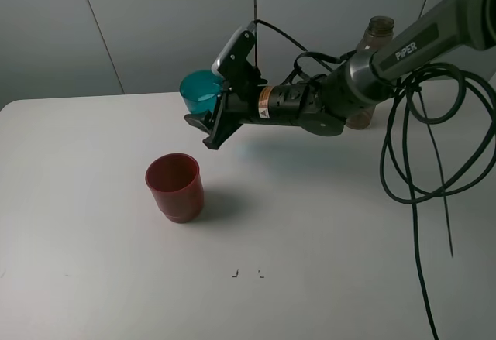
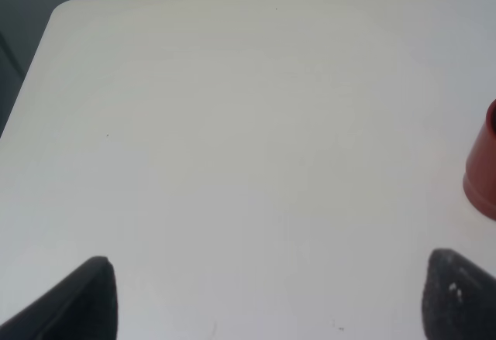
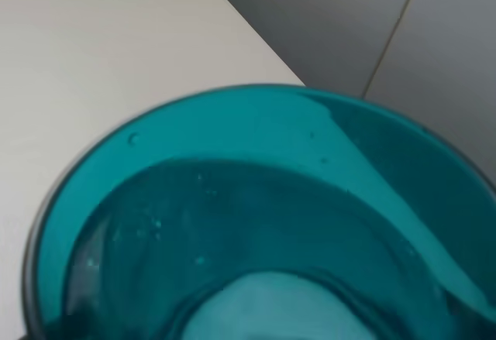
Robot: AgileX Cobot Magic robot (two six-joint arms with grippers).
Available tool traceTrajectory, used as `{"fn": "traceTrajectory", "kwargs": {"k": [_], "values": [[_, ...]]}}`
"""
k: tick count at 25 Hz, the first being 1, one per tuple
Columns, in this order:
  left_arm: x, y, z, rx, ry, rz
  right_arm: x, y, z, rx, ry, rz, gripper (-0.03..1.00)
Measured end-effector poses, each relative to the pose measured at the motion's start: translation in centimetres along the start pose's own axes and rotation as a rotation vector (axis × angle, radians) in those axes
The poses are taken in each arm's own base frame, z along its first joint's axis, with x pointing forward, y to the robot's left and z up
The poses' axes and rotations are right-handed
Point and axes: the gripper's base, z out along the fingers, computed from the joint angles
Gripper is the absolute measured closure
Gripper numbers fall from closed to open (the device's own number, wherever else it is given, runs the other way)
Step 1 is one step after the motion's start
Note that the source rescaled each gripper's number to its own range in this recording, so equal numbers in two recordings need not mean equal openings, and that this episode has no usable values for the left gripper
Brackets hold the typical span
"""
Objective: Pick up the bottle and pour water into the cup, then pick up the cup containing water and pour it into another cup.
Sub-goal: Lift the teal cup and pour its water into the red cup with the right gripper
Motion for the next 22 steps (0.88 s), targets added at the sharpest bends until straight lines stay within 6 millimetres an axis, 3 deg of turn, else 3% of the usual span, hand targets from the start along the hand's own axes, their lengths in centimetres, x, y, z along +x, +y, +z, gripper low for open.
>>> {"fn": "traceTrajectory", "kwargs": {"k": [22], "values": [[0.0,0.0,0.0,0.0,0.0,0.0,0.04,0.49,-0.04,-0.056,0.003,-0.265,0.9]]}}
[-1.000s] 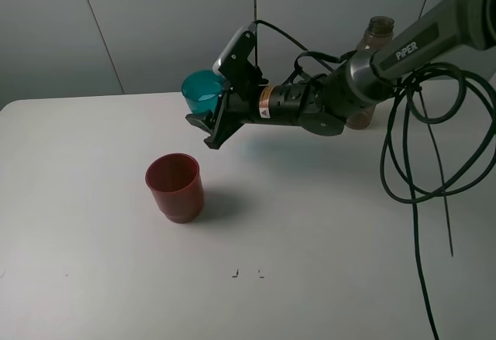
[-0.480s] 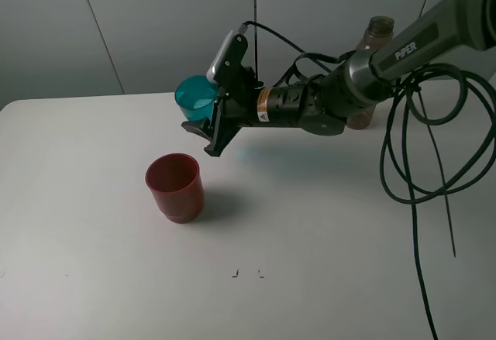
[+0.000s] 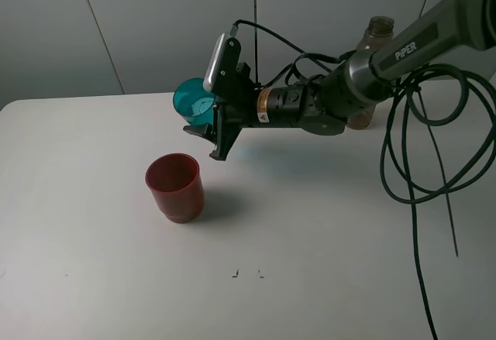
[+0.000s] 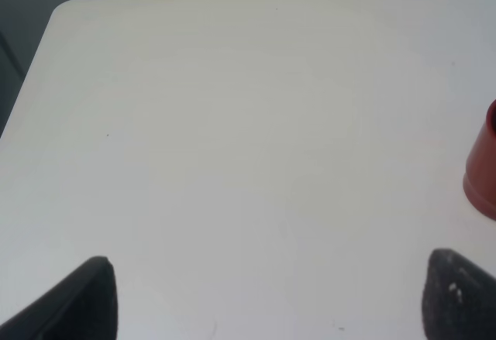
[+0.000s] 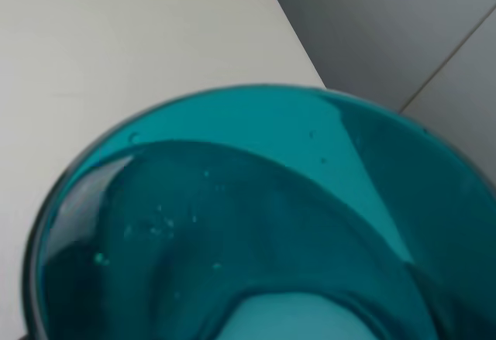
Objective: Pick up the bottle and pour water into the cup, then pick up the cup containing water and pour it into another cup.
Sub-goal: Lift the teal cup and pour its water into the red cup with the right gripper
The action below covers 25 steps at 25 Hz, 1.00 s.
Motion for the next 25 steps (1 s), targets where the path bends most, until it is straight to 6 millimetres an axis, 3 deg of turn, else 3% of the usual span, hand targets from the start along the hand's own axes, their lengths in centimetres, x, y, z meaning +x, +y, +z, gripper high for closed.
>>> {"fn": "traceTrajectory", "kwargs": {"k": [25], "values": [[0.0,0.0,0.0,0.0,0.0,0.0,-0.68,0.65,0.33,-0.016,-0.029,-0.04,0.9]]}}
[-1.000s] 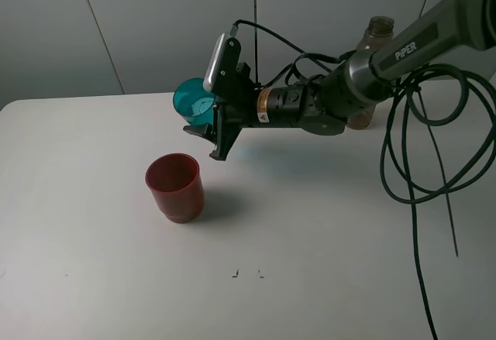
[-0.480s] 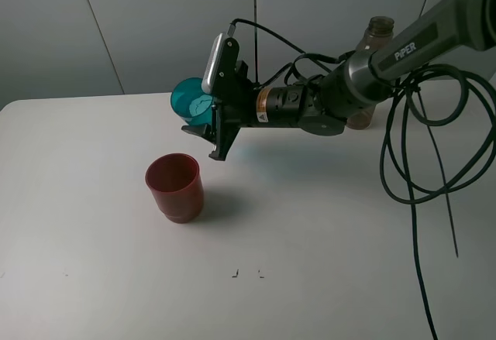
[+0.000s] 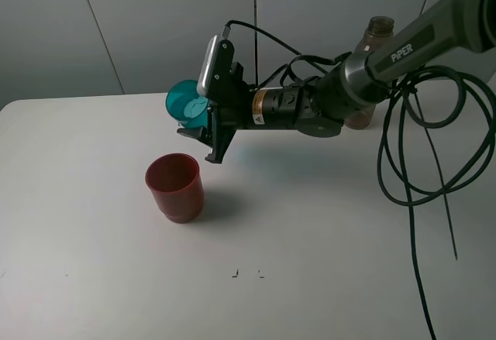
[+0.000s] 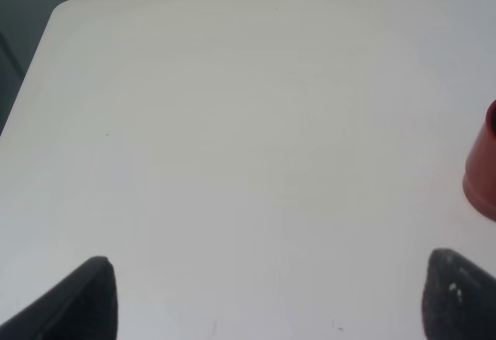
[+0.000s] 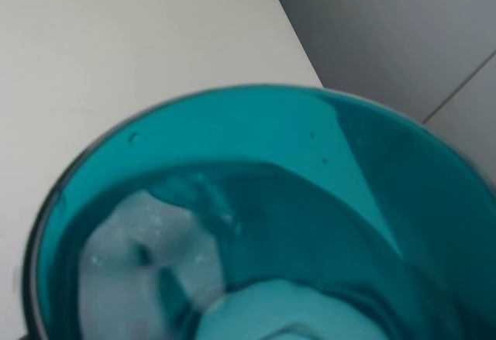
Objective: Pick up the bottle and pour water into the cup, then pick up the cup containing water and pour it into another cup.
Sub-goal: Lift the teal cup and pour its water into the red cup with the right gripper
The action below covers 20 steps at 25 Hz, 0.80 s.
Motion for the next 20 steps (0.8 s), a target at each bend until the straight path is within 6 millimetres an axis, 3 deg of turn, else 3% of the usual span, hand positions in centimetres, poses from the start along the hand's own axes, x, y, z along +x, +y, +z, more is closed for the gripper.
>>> {"fn": "traceTrajectory", "kwargs": {"k": [12,20], "values": [[0.0,0.0,0.0,0.0,0.0,0.0,-0.17,0.19,0.1,-0.006,-0.005,-0.101,0.9],[0.0,0.0,0.0,0.0,0.0,0.0,-0.58,0.7,0.36,-0.018,-0.019,-0.379,0.9]]}}
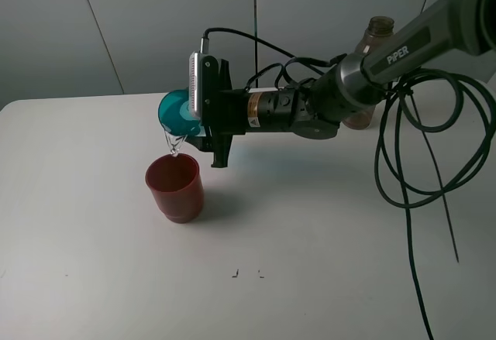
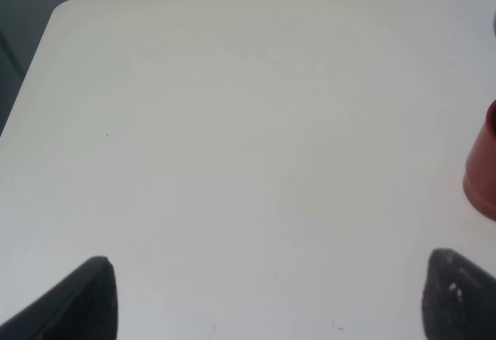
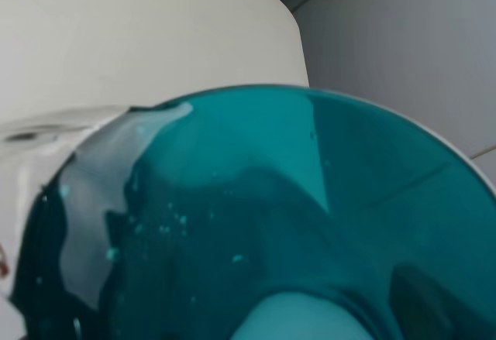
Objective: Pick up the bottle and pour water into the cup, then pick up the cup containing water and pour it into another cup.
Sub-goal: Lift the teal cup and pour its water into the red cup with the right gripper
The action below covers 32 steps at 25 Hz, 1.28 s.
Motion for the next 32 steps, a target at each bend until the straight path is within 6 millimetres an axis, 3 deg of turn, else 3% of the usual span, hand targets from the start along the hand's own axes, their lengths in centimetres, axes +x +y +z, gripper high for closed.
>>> {"fn": "traceTrajectory", "kwargs": {"k": [32], "values": [[0.0,0.0,0.0,0.0,0.0,0.0,-0.23,-0.22,-0.03,0.02,-0.016,-0.319,0.9]]}}
